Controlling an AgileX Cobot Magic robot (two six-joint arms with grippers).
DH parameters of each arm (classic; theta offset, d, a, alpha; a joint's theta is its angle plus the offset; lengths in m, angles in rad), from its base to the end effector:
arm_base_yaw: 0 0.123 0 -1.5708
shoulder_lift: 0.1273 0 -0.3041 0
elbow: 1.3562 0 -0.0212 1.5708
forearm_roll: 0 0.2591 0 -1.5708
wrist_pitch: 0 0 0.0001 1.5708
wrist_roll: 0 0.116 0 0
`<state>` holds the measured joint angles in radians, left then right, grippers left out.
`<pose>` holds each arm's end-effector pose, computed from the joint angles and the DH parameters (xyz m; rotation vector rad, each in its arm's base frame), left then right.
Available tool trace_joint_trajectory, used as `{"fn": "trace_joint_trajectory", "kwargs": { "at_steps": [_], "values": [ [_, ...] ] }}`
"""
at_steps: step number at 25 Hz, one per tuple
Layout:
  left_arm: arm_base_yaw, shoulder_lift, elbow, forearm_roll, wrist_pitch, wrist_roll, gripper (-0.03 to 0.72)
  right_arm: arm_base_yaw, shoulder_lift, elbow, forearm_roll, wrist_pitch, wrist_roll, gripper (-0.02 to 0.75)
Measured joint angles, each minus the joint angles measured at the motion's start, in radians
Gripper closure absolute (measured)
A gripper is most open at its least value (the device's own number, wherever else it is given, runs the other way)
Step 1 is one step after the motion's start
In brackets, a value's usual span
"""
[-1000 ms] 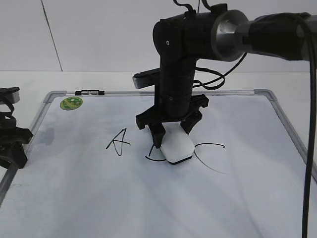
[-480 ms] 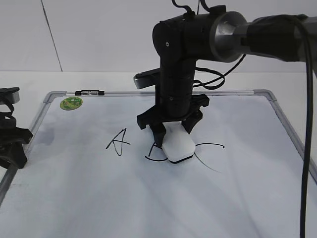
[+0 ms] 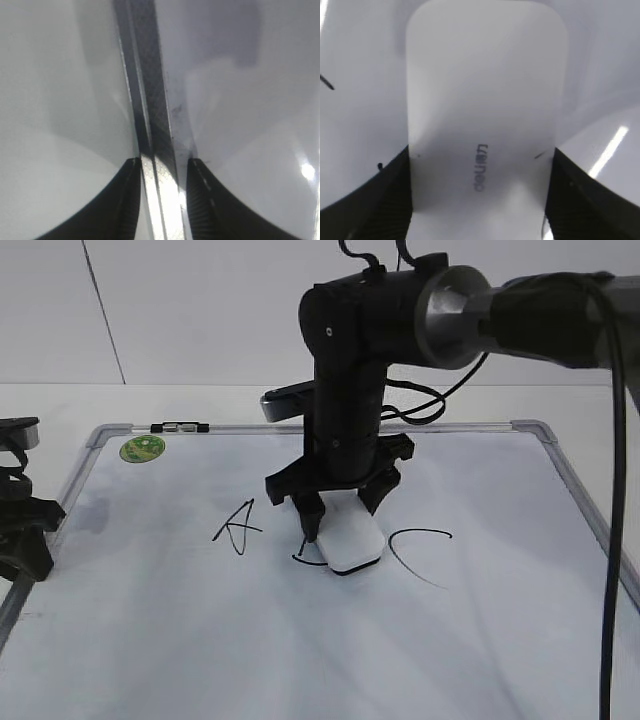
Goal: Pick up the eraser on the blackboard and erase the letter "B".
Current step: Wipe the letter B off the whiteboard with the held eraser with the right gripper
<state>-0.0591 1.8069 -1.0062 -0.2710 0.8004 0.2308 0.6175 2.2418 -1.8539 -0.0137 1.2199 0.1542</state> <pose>0.3245 -0.0415 0.1402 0.1619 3.0495 -0.2972 0.3900 0.2751 0.1629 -0.7160 3.0060 0.0107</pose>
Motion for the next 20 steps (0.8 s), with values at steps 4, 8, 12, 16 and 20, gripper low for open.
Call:
{"fn": "trace_joint_trajectory", "kwargs": {
  "at_steps": [4,8,12,16,20],
  "values": [
    [0.000,0.000,0.000,0.000,0.002,0.000,0.453,0.044,0.000,0.000,0.004,0.000,0.002,0.195],
    [0.000,0.000,0.000,0.002,0.006,0.000,0.453,0.064,0.002,0.000,0.005,0.000,0.010,0.195],
    [0.000,0.000,0.000,0.002,0.007,0.000,0.453,0.065,0.002,0.000,0.004,0.000,0.015,0.195],
    [0.000,0.000,0.000,0.002,0.007,0.000,0.453,0.065,0.002,0.000,-0.030,0.000,0.037,0.195],
    [0.000,0.000,0.000,0.002,0.007,0.000,0.453,0.053,0.002,0.000,-0.034,0.000,0.045,0.195]
  ]
}}
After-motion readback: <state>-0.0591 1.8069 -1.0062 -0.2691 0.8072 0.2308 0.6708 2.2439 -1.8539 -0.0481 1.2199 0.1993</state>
